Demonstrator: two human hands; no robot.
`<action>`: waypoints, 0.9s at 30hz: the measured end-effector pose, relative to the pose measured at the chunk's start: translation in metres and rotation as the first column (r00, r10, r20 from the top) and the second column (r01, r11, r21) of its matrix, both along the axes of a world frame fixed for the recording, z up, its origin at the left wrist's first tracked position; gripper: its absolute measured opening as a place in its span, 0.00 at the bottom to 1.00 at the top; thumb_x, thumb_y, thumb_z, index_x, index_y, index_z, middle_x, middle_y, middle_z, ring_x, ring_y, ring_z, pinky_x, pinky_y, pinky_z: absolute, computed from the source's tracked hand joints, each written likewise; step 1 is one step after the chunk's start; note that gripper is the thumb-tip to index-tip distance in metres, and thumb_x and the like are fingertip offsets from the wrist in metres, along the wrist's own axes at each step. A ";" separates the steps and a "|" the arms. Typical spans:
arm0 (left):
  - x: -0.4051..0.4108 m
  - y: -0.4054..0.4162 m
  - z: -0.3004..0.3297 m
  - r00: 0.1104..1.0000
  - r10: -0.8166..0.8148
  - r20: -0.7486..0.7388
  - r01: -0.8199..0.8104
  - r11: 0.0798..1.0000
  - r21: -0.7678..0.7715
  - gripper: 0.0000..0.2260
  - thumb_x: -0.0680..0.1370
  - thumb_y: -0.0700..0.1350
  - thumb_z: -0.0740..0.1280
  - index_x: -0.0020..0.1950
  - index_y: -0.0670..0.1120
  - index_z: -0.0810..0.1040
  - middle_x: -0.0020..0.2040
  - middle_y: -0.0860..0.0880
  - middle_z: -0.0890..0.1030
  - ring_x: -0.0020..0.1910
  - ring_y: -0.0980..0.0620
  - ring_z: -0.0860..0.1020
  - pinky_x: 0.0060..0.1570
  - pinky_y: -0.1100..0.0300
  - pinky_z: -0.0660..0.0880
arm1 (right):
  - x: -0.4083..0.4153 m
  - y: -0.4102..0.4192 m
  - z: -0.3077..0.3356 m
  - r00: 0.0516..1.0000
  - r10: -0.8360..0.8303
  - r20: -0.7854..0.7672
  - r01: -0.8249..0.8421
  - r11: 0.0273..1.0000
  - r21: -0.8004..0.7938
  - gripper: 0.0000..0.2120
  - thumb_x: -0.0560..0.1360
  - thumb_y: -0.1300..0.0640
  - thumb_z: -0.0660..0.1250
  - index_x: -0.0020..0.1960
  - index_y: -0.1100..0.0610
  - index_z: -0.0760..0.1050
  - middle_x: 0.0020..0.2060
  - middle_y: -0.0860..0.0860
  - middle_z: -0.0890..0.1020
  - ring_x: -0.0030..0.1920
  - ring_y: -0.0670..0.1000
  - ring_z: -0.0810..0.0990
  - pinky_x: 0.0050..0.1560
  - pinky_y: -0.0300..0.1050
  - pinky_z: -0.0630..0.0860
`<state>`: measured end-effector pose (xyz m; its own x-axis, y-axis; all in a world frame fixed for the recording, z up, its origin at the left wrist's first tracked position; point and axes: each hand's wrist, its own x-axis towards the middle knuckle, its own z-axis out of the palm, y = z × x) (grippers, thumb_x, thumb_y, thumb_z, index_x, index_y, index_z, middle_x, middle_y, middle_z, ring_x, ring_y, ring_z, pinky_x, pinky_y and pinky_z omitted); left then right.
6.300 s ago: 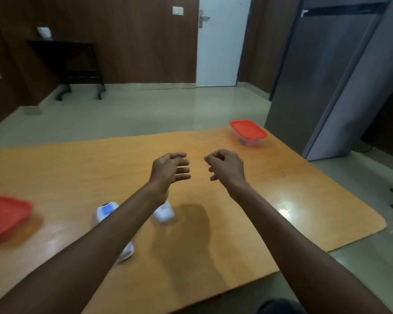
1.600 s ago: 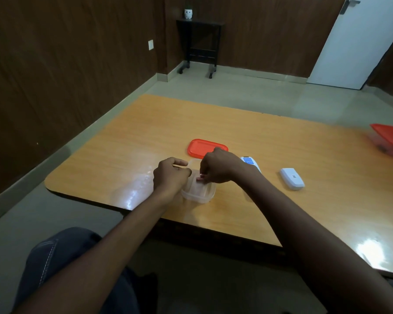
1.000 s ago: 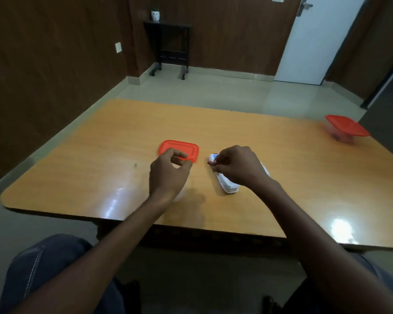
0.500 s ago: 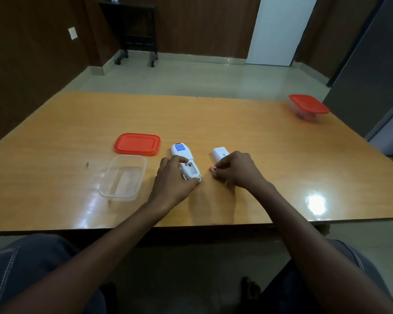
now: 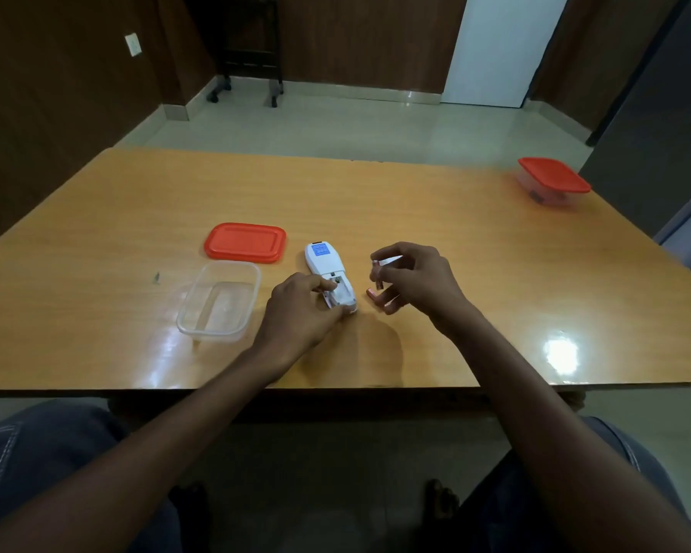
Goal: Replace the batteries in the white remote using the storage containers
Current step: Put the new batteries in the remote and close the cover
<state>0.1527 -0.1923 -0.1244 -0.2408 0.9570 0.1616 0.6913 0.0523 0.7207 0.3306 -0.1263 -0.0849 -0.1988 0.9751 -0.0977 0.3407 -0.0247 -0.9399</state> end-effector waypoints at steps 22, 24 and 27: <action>-0.010 -0.001 -0.003 0.995 -0.061 -0.074 0.062 0.998 0.002 0.20 0.75 0.55 0.73 0.64 0.49 0.83 0.61 0.46 0.85 0.55 0.48 0.83 0.53 0.54 0.78 | -0.021 0.012 -0.027 0.846 0.114 0.520 -0.448 0.681 0.579 0.03 0.70 0.57 0.75 0.43 0.56 0.85 0.36 0.50 0.88 0.36 0.48 0.86 0.40 0.49 0.82; -0.010 -0.001 -0.001 0.996 -0.064 -0.065 0.064 0.998 -0.005 0.21 0.74 0.56 0.74 0.64 0.49 0.83 0.61 0.46 0.85 0.55 0.48 0.83 0.53 0.55 0.78 | -0.018 0.012 -0.026 0.826 0.127 0.550 -0.485 0.657 0.577 0.03 0.70 0.57 0.76 0.42 0.57 0.86 0.35 0.50 0.87 0.34 0.50 0.85 0.42 0.48 0.81; -0.009 -0.001 -0.001 0.996 -0.057 -0.068 0.056 0.998 -0.019 0.23 0.73 0.58 0.74 0.64 0.49 0.83 0.62 0.46 0.84 0.55 0.49 0.82 0.51 0.56 0.76 | -0.016 0.011 -0.028 0.796 0.104 0.597 -0.516 0.633 0.578 0.03 0.73 0.59 0.76 0.41 0.58 0.87 0.33 0.51 0.87 0.32 0.53 0.84 0.47 0.46 0.76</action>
